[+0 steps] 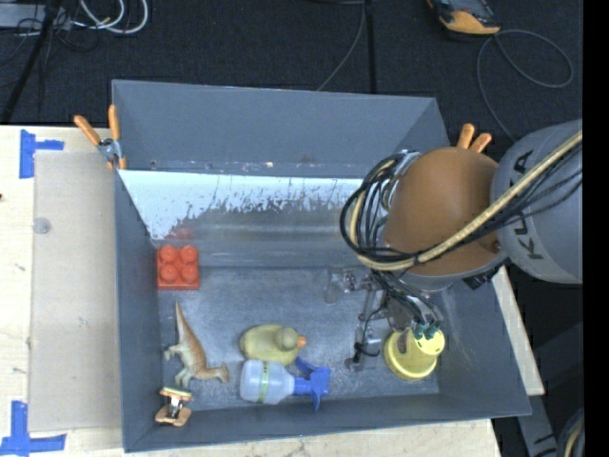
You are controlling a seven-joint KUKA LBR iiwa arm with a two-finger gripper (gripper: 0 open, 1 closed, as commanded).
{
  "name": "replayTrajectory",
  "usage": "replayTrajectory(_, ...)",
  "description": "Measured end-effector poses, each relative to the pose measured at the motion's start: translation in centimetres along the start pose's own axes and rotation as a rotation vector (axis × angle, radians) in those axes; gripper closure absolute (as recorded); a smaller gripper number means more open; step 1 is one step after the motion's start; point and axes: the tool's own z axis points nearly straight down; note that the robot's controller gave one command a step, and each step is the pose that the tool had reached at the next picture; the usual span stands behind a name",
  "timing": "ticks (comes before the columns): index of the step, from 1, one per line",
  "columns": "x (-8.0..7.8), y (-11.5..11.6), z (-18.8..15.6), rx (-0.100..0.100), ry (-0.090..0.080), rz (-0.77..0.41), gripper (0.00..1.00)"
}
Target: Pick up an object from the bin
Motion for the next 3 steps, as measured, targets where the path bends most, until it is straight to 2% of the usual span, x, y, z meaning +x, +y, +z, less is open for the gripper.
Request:
replayTrajectory(1, 1.4, 4.5, 1.8, 0.000, 0.003, -0.298, 0.00)
replayTrajectory(2, 2.9, 5.9, 5.8, -0.001, 0.004, -0.336, 0.00)
replayTrajectory(3, 1.9, 7.2, 10.5, 0.003, -0.012, -0.573, 0.00)
